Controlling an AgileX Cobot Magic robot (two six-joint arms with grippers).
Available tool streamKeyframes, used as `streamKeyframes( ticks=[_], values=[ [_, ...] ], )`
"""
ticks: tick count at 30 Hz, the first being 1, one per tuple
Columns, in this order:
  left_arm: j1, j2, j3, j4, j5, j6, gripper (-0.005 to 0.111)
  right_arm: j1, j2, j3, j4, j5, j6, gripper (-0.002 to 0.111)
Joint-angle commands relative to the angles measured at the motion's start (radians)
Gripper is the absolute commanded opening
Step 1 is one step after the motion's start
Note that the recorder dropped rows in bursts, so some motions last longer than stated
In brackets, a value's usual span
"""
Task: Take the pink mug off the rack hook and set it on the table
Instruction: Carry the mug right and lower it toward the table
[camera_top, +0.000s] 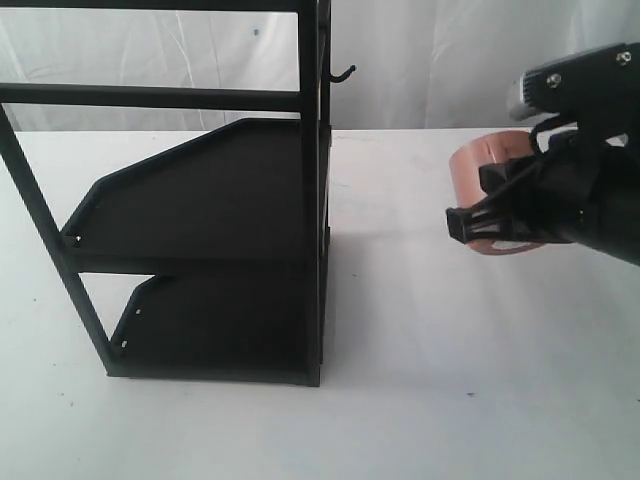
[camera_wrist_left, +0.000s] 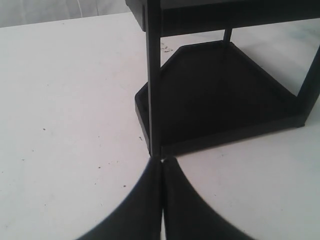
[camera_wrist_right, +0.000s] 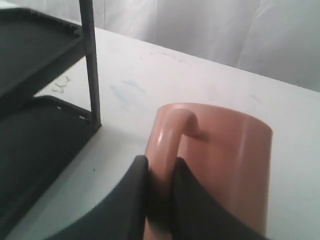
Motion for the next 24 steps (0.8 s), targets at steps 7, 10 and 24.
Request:
streamKeyframes(
  ticks=[7,10,24],
  values=[
    [0.003,-0.004,0.005,-0.007,0.004,0.000,0.000,-0.011,-0.090,0.055,0.039,0.106,-0.117,0.000],
    [0.003,-0.004,0.005,-0.007,0.004,0.000,0.000,-0.011,-0.090,0.055,-0.515,0.110,0.443,0.000],
    [0.003,-0.004,0.005,-0.007,0.004,0.000,0.000,-0.011,-0.090,0.086,-1.633,0.017,1.618,0.000]
  ],
)
